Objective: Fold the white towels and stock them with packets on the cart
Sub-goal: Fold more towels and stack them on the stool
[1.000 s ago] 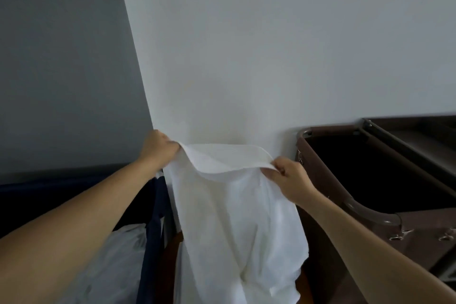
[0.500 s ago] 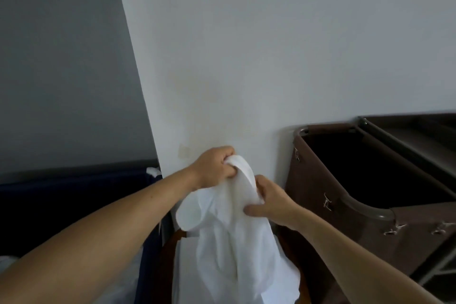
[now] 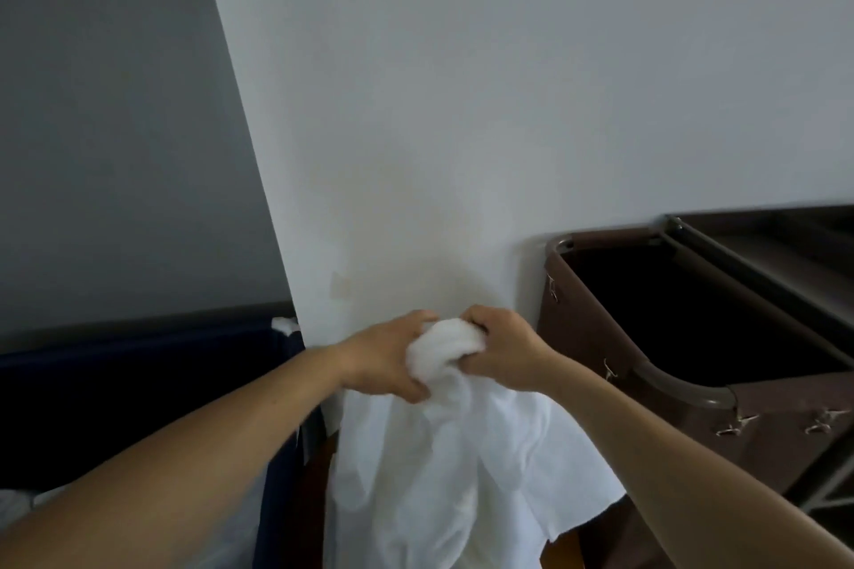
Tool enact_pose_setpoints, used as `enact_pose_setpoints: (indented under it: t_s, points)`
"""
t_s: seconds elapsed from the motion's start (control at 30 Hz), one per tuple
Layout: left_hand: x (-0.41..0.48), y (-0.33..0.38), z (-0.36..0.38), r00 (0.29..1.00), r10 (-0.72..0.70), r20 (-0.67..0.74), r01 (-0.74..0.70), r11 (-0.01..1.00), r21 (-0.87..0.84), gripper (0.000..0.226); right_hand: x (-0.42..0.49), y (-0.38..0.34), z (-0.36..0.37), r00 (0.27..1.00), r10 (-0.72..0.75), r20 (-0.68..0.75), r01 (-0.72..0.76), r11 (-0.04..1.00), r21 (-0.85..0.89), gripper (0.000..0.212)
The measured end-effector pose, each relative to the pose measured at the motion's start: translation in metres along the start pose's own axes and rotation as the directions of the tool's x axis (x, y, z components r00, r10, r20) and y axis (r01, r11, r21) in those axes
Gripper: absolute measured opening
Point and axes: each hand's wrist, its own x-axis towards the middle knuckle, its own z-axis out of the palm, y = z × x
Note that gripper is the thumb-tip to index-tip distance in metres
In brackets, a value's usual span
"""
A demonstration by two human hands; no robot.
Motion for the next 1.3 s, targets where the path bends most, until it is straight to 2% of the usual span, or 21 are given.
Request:
enact_pose_setpoints:
  t_s: [0.07,0.13,0.23,0.33,0.4,0.43,0.5,0.57,0.63,0.73,0.8,0.9,0.97,1.03,1.1,1.13,1.2,1.27,1.3]
  points:
    - [0.008,0.013,0.014,0.997,0.053,-0.054,-0.055,0.998,-0.039,0.072,0.002,-0.002,0.009,1.000,-0.002,-0.013,0.002,1.000,-0.005,0.035]
    - [0.010,0.014,0.016,0.989,0.042,-0.142,-0.062,0.988,-0.141,0.052,0.001,0.007,0.012,0.997,0.046,-0.067,-0.044,0.999,0.030,0.045]
    - [0.008,0.016,0.005,0.957,0.080,-0.280,-0.146,0.963,-0.224,0.014,-0.010,0.026,0.016,0.989,0.150,-0.011,-0.151,0.988,-0.040,0.054]
    - [0.009,0.027,-0.005,0.912,0.092,-0.399,-0.218,0.934,-0.282,0.015,-0.021,0.042,0.028,0.971,0.238,0.019,-0.238,0.971,0.009,0.036]
    - [0.009,0.025,-0.011,0.891,0.060,-0.451,-0.226,0.919,-0.323,0.028,-0.024,0.045,0.028,0.961,0.273,-0.043,-0.271,0.962,0.041,0.016]
    - [0.007,0.020,-0.014,0.893,0.042,-0.448,-0.207,0.922,-0.327,0.028,-0.023,0.046,0.024,0.958,0.273,-0.090,-0.273,0.962,0.021,0.012]
    - [0.002,0.006,-0.017,0.943,0.002,-0.334,-0.111,0.945,-0.307,0.033,-0.019,0.047,0.010,0.947,0.247,-0.204,-0.260,0.965,-0.040,0.008]
    - [-0.005,-0.006,-0.015,0.995,-0.029,-0.096,0.001,0.962,-0.275,0.051,-0.015,0.046,-0.004,0.939,0.177,-0.294,-0.208,0.975,-0.077,0.018]
    - [-0.011,-0.010,-0.006,0.998,-0.040,0.057,0.055,0.954,-0.295,0.065,-0.010,0.042,-0.008,0.950,0.079,-0.303,-0.115,0.988,-0.105,0.027]
    - [-0.014,-0.008,0.006,0.994,-0.001,0.108,0.054,0.871,-0.488,0.060,-0.010,0.039,-0.001,0.950,0.011,-0.311,-0.038,0.996,-0.078,0.029]
    - [-0.016,-0.010,0.008,0.990,0.016,0.144,0.083,0.750,-0.656,0.066,-0.011,0.043,0.000,0.935,0.086,-0.345,-0.074,0.996,0.049,0.026]
    - [-0.017,-0.020,0.003,0.989,-0.043,0.144,0.141,0.601,-0.786,0.073,-0.013,0.055,-0.004,0.934,0.154,-0.323,-0.098,0.978,0.184,0.021]
    - [-0.015,-0.026,0.001,0.989,-0.077,0.128,0.149,0.569,-0.809,0.065,-0.017,0.056,-0.005,0.943,0.116,-0.311,-0.059,0.981,0.187,0.021]
    - [-0.012,-0.026,0.000,0.990,-0.096,0.099,0.136,0.590,-0.796,0.053,-0.022,0.052,-0.004,0.947,0.093,-0.307,-0.014,0.969,0.248,0.020]
    - [-0.007,-0.021,0.000,0.988,-0.151,0.023,0.115,0.632,-0.767,0.043,-0.027,0.049,-0.002,0.959,0.136,-0.248,-0.030,0.921,0.389,0.014]
    - [-0.004,-0.018,0.000,0.981,-0.190,-0.027,0.105,0.649,-0.754,0.042,-0.029,0.050,-0.001,0.968,0.172,-0.185,-0.068,0.881,0.468,0.007]
    - [0.002,-0.011,-0.001,0.964,-0.239,-0.119,0.085,0.696,-0.713,0.049,-0.035,0.054,0.003,0.982,0.189,0.002,-0.161,0.833,0.530,0.015]
    - [0.007,-0.006,-0.003,0.955,-0.242,-0.169,0.064,0.729,-0.681,0.057,-0.042,0.054,0.008,0.948,0.188,0.258,-0.294,0.830,0.475,0.012]
    - [0.007,-0.004,-0.004,0.953,-0.240,-0.183,0.056,0.736,-0.675,0.058,-0.045,0.053,0.012,0.921,0.196,0.338,-0.324,0.866,0.380,0.009]
